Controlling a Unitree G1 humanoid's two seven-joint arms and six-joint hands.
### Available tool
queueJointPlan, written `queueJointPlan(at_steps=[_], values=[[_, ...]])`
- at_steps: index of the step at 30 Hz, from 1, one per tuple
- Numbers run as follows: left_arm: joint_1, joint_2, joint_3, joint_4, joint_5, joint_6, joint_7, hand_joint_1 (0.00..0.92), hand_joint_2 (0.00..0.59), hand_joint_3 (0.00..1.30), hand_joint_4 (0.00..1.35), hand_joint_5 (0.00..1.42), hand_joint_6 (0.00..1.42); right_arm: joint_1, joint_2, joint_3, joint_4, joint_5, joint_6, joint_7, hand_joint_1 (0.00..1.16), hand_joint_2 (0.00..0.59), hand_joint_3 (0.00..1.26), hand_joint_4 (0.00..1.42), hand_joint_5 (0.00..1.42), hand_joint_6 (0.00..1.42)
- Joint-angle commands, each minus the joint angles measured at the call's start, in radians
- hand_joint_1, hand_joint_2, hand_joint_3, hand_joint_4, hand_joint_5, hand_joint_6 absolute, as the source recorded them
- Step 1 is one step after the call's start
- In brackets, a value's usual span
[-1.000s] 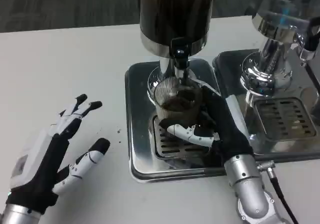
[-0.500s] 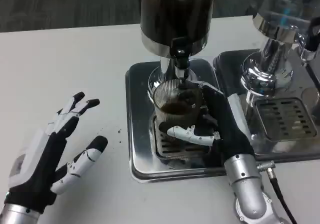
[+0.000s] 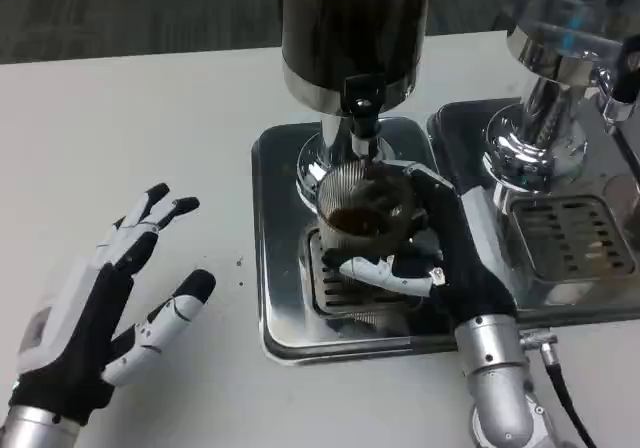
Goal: Grasp the cup under the faucet to collect the drink, then remove the cup.
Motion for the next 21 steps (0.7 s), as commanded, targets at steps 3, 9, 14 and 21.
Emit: queueJointPlan(at_steps=[3,9,14,21], values=[[-0.013,0.006,-0.013,0.012,-0.002,0.002,-0.003,0.0,0.226,0.2,0.0,0.13,0.04,0.019,0.003,-0.016,-0.047,0.017,-0.009,-0.023,1.03,0.149,0.48,0.57,0.67,0.86],[-0.022,0.009,-0.016,0.021,-0.004,-0.004,-0.006,0.0,0.226,0.2,0.0,0.13,0.04,0.058,0.002,-0.029,-0.108,0.05,-0.003,0.016,1.02,0.156,0.49,0.58,0.67,0.87],[-0.035,0.004,-0.026,0.039,-0.006,-0.009,-0.009,0.0,0.226,0.2,0.0,0.13,0.04,0.102,-0.004,-0.037,-0.198,0.076,0.026,0.07,1.01,0.156,0.49,0.58,0.68,0.88],[-0.047,0.008,-0.04,0.06,-0.007,-0.027,0.001,0.0,0.227,0.2,0.0,0.13,0.04,0.159,-0.008,-0.04,-0.36,0.072,0.126,0.12,1.01,0.17,0.49,0.59,0.69,0.9]])
